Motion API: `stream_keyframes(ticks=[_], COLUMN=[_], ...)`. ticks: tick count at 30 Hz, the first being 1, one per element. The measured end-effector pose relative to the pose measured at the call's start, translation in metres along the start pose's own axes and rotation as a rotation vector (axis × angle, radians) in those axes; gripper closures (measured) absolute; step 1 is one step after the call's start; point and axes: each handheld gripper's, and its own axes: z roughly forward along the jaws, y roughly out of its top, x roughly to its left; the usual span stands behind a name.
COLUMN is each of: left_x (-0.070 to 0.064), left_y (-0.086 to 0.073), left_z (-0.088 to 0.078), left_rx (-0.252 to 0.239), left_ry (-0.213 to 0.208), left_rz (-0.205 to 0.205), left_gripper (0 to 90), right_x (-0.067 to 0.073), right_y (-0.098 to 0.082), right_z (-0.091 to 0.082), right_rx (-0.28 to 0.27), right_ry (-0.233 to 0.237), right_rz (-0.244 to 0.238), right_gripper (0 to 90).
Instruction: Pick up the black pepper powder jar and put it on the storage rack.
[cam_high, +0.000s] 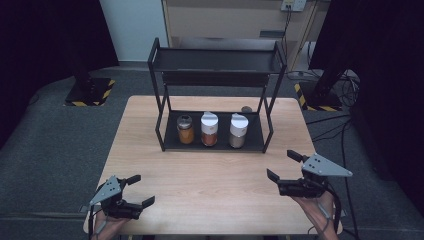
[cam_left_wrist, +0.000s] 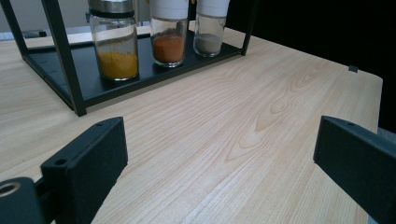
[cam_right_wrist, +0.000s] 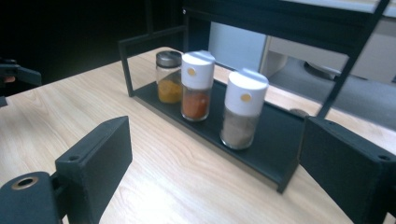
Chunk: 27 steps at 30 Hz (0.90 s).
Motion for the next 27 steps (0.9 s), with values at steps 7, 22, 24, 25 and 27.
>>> stream_keyframes(ticks=[7, 22, 24, 25, 27], left_x=[0.0, 0.0, 0.0, 0.0, 0.0], left_y=[0.0, -0.001, -0.001, -0.001, -0.001], left_z=[-0.001, -0.002, -0.002, -0.002, -0.002], left_rx=[-0.004, -0.012, -0.011, -0.011, -0.012], left_ry=[0.003, 0.008, 0.008, 0.008, 0.008], left_rz=[-0.003, -0.008, -0.006, -0.006, -0.007], left_gripper=[2.0, 1.9, 1.9, 1.9, 1.9], right_x=[-0.002, 0.0, 0.001, 0.002, 0.002], right_y=[-0.023, -0.059, -0.063, -0.065, -0.069], right_z=[-0.016, -0.025, -0.024, -0.023, -0.022], right_rx=[0.004, 0.04, 0.045, 0.047, 0.05], right_ry=[-0.04, -0.069, -0.068, -0.069, -0.067], right_rz=[0.037, 0.098, 0.102, 0.102, 0.102], right_gripper=[9.6, 9.6, 9.6, 9.6, 9.6])
